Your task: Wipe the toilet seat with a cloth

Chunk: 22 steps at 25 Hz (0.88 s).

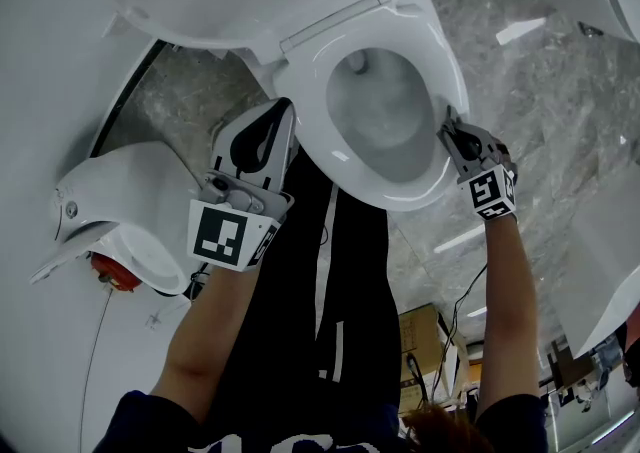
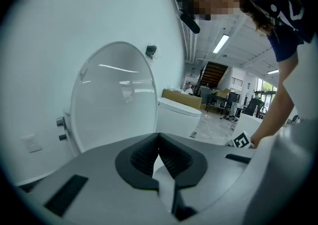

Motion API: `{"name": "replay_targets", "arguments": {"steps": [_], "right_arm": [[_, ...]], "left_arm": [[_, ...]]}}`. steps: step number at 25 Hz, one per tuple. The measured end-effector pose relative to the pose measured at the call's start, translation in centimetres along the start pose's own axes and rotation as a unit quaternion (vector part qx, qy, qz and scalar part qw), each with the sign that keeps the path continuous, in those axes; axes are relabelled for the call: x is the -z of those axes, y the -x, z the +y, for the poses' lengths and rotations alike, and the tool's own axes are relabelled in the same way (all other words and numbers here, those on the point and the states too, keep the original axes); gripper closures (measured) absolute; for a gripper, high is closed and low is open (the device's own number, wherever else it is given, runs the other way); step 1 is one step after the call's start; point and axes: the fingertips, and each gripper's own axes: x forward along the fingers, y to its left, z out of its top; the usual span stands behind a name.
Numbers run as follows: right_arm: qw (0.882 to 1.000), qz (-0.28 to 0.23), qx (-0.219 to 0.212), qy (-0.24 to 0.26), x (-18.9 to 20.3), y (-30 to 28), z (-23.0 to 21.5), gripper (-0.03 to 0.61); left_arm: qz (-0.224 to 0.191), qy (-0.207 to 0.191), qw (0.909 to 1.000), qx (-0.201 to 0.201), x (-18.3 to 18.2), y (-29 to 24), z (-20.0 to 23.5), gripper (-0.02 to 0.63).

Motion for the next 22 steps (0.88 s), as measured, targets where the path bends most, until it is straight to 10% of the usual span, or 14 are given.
{"name": "replay_targets", "arguments": {"steps": [22], "right_arm": [[0.996, -0.023, 0.012, -0.085, 3.2, 3.0, 4.3, 0.551]], "left_arm": [[0.002, -0.007, 0.9999, 0.012, 0.3, -0.1, -3.3, 0.604]]}}
